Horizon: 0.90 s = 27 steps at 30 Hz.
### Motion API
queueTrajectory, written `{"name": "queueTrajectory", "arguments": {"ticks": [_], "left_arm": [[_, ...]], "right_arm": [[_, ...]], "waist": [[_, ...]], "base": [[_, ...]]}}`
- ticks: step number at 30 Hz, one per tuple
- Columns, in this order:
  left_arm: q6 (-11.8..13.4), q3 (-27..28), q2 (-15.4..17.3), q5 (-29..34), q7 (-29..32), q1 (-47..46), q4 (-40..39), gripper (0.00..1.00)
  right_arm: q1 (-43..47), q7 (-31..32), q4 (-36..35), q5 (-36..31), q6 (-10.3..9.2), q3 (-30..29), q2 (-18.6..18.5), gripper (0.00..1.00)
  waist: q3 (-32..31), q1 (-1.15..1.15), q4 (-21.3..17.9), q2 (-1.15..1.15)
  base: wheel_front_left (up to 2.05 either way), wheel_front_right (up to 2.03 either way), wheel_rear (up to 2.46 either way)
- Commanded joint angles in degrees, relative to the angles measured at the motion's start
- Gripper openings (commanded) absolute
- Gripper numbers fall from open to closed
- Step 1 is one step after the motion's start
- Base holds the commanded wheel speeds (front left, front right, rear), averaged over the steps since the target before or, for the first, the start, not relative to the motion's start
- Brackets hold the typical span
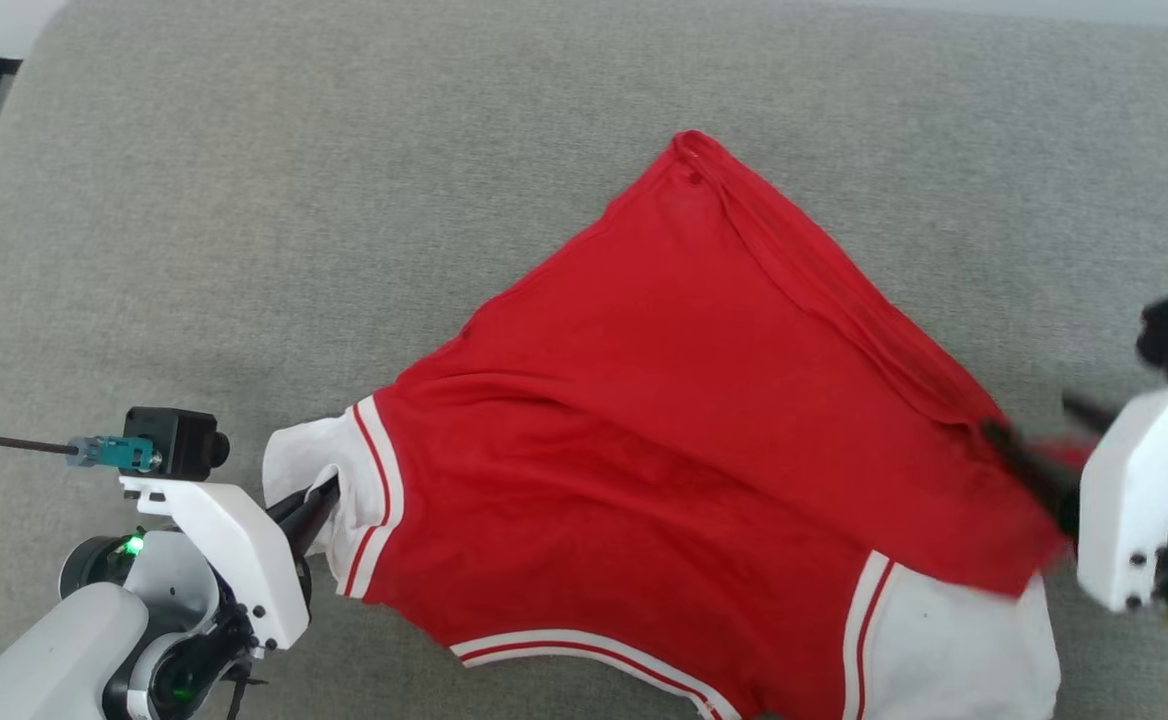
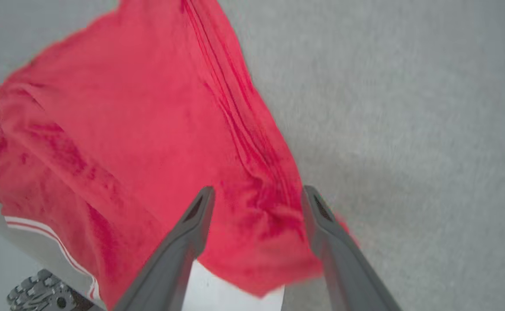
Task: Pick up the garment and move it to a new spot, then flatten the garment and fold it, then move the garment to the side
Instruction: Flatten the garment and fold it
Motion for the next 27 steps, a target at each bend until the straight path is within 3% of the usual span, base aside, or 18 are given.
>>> {"name": "queueTrajectory", "arguments": {"ticks": [1, 4, 9, 18, 27], "left_arm": [[-0.1, 0.0, -0.2, 0.8, 0.1, -0.2, -0.1, 0.0], [-0.4, -0.4, -0.8, 1.1, 0.3, -1.0, -0.1, 0.0], [-1.1, -1.1, -2.0, 1.3, 0.5, -2.4, 0.8, 0.0], [-3.2, -3.2, -5.7, 2.7, 1.3, -5.9, 3.1, 0.0], [-5.9, -4.9, -9.4, 3.8, 1.6, -9.4, 6.8, 0.0]], "right_arm": [[-1.2, -1.0, -0.3, -0.7, -0.02, 0.1, 0.4, 1.0], [-5.8, -5.5, 0.2, -1.9, -0.01, 2.4, -0.2, 1.0], [-14.0, -13.3, 7.5, -2.8, -0.01, 7.7, -1.2, 1.0], [-29.3, -21.7, 28.5, -3.2, -0.01, 16.2, -4.0, 1.0], [-40.6, -23.7, 49.9, -3.4, -0.01, 23.8, -5.7, 1.0]], "waist": [[0.1, 0.0, 0.3, 0.0], [0.4, 0.0, 1.3, 0.0], [1.3, 0.0, 3.3, 0.0], [3.2, 0.0, 8.6, 0.0], [5.4, 0.0, 13.6, 0.0]], "base": [[0.0, 0.0, 0.0], [0.0, 0.0, 0.0], [0.0, 0.0, 0.0], [0.0, 0.0, 0.0], [0.0, 0.0, 0.0]]}}
